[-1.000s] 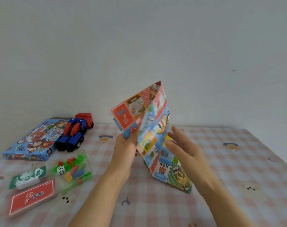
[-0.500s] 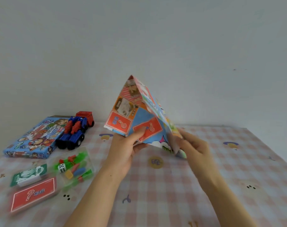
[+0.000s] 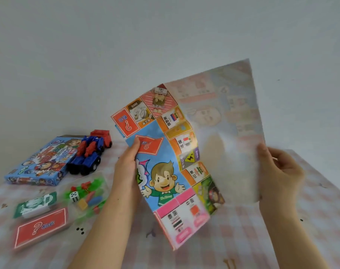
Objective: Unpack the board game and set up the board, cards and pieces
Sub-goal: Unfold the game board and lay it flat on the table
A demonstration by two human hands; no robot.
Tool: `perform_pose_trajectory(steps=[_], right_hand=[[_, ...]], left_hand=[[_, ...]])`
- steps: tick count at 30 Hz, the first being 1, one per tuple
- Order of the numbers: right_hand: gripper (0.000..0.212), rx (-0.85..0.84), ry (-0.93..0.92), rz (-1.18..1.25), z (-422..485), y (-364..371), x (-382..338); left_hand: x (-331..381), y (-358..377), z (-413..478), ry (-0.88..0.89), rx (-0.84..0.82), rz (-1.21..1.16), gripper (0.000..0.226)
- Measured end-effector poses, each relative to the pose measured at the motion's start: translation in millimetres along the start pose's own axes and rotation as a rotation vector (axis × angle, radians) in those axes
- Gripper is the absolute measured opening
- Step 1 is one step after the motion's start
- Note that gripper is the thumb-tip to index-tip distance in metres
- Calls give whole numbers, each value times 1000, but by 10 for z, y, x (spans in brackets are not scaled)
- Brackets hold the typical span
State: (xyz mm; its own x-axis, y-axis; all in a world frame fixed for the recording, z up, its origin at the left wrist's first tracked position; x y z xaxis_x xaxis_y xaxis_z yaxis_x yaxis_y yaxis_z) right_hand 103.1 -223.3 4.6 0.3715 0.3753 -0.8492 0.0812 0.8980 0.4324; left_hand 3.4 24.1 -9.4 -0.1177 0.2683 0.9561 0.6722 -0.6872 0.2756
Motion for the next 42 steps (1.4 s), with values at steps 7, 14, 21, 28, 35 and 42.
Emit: perform_pose_trajectory(steps=[7,14,21,28,35,42], right_hand=[[11,72,116,-35,23,-44,96],[11,89,136,-59,18,-25,158],[21,46,200,-22,-16,11,139],[26,11,206,-4,-82,69,167],[26,-14,220,20,-119,95,150],[26,-20,243,6,-109,104,177]], left_hand=[[-63,-31,-23,387,401,738,72],[-281,547,-527,711,-430,1298,84],[-454,499,-416,607,-515,1620,79],[-412,499,-426,631,-524,1591,64],[-434,513,-423,621,-561,1603,54],[-498,553,-498,620,-619,1695,76]])
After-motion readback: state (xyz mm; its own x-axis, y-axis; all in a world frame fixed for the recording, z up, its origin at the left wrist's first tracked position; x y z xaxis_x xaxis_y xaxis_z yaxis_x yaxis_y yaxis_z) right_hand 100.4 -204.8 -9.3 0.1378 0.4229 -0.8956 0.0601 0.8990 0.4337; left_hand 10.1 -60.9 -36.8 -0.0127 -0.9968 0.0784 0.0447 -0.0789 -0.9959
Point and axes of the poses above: each hand's wrist, its own z-axis towards the middle knuckle, its own y-axis out of the palm, x = y × z, the point moved 2 cm from there along z, towards the middle knuckle, and after that the axes turned 15 degrees about z, right-handed, at the moved point
